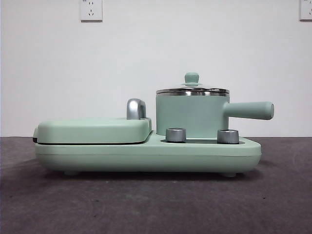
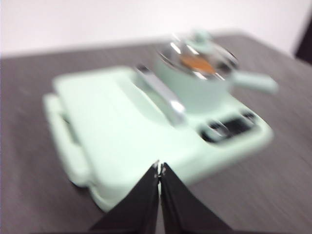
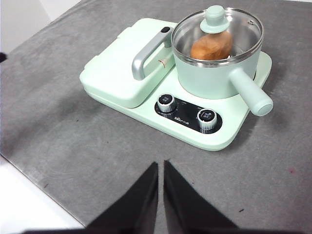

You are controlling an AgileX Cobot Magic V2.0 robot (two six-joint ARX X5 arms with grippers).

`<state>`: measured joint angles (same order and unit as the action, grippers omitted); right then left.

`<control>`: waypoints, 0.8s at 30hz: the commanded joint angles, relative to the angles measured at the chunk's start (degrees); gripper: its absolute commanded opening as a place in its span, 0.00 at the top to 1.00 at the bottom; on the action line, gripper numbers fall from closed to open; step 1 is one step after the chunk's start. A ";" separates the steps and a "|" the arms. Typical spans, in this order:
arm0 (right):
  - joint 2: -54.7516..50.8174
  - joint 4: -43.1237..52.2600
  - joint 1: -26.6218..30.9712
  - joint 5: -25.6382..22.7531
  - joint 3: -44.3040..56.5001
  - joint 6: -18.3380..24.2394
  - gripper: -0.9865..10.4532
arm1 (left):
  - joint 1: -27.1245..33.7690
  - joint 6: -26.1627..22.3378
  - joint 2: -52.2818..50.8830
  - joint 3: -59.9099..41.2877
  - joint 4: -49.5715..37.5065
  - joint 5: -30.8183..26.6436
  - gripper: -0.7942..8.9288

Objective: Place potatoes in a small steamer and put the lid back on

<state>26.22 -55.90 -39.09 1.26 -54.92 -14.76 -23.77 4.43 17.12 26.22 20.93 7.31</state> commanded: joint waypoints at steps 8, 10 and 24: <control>0.15 0.59 -0.48 -0.20 -0.55 0.44 0.90 | 13.88 -3.98 -13.57 -19.17 -15.17 -0.04 0.91; 0.15 0.59 -0.48 -0.22 -0.55 0.44 0.90 | 16.83 -4.20 -15.06 -20.31 -14.16 -1.60 0.91; 0.15 0.59 -0.48 -0.20 -0.55 0.44 0.90 | 20.92 -3.34 -16.13 -25.51 -13.68 -7.63 0.91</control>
<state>26.22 -55.90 -39.09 1.26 -54.92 -14.76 -2.94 1.08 1.13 1.87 7.11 -0.14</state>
